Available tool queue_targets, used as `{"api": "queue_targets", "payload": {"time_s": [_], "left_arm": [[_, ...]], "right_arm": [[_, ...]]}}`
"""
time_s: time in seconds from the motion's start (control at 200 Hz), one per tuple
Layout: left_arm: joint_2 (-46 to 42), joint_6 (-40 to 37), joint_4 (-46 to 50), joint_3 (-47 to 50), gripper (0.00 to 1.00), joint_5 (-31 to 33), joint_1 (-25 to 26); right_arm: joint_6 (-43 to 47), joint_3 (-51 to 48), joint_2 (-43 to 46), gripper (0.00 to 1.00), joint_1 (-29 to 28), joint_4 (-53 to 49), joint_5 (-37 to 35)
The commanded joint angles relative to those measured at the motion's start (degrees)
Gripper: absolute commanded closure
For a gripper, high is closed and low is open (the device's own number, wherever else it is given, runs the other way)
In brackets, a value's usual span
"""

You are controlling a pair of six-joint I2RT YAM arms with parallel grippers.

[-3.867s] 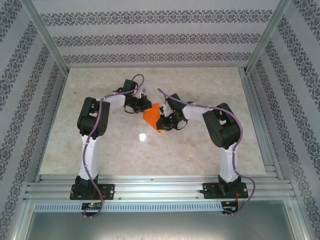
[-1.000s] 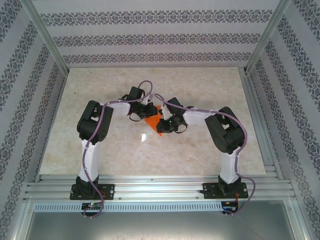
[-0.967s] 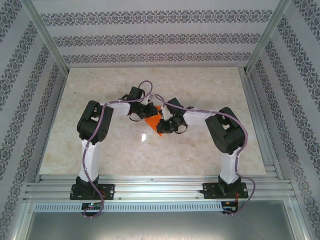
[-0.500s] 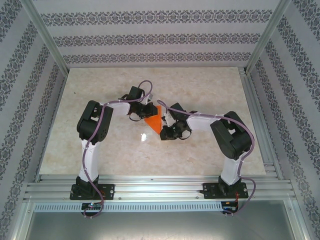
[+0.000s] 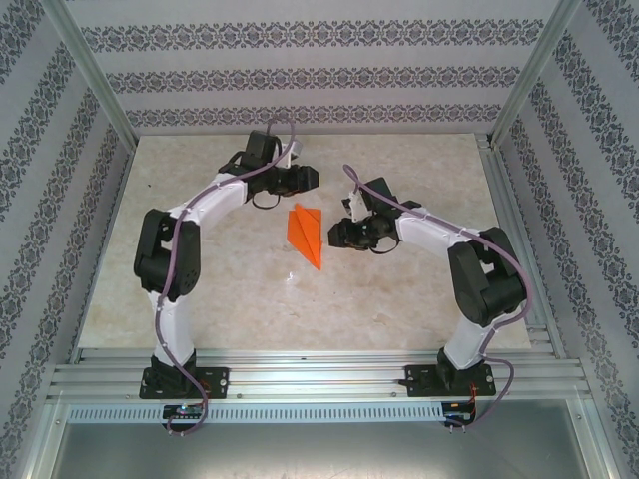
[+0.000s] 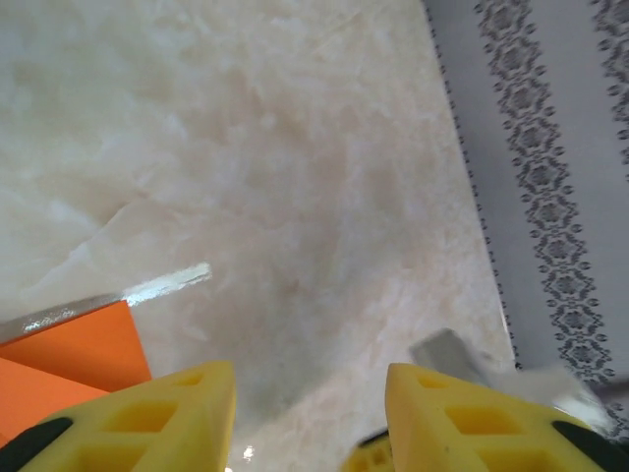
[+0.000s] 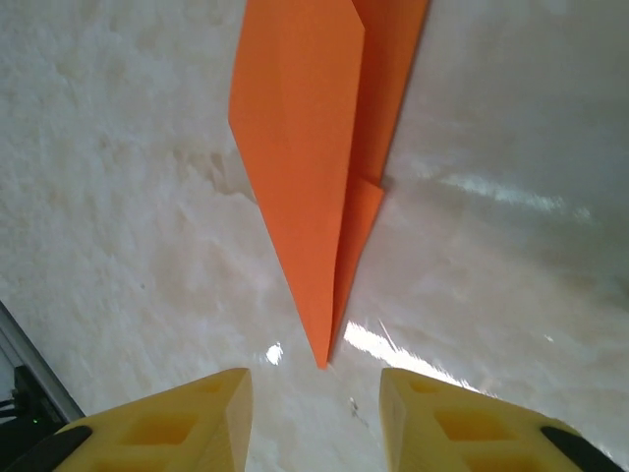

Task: Fold a paper plane with a square sheet of paper (fold left side to right side)
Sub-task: Fourth fold the wing at the center of the table.

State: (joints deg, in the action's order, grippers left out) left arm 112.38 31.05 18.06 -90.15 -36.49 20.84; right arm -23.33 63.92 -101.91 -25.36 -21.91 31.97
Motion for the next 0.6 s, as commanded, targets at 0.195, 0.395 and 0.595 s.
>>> {"api": "queue_targets", "payload": {"time_s": [0.195, 0.395, 0.595], "left_arm": [[-13.3, 1.5, -4.4, 20.2, 0.51, 4.5, -2.9], [-15.3, 3.1, -6.8, 26.9, 0.50, 4.8, -2.9], [-15.4, 4.3, -8.5, 29.3, 0.49, 4.7, -2.9]], "right_arm": [[-5.8, 7.5, -12.4, 0.59, 0.4, 14.6, 6.0], [-6.1, 10.0, -17.1, 0.62, 0.4, 15.0, 7.8], [-6.4, 11.0, -19.3, 0.62, 0.4, 14.5, 7.1]]}}
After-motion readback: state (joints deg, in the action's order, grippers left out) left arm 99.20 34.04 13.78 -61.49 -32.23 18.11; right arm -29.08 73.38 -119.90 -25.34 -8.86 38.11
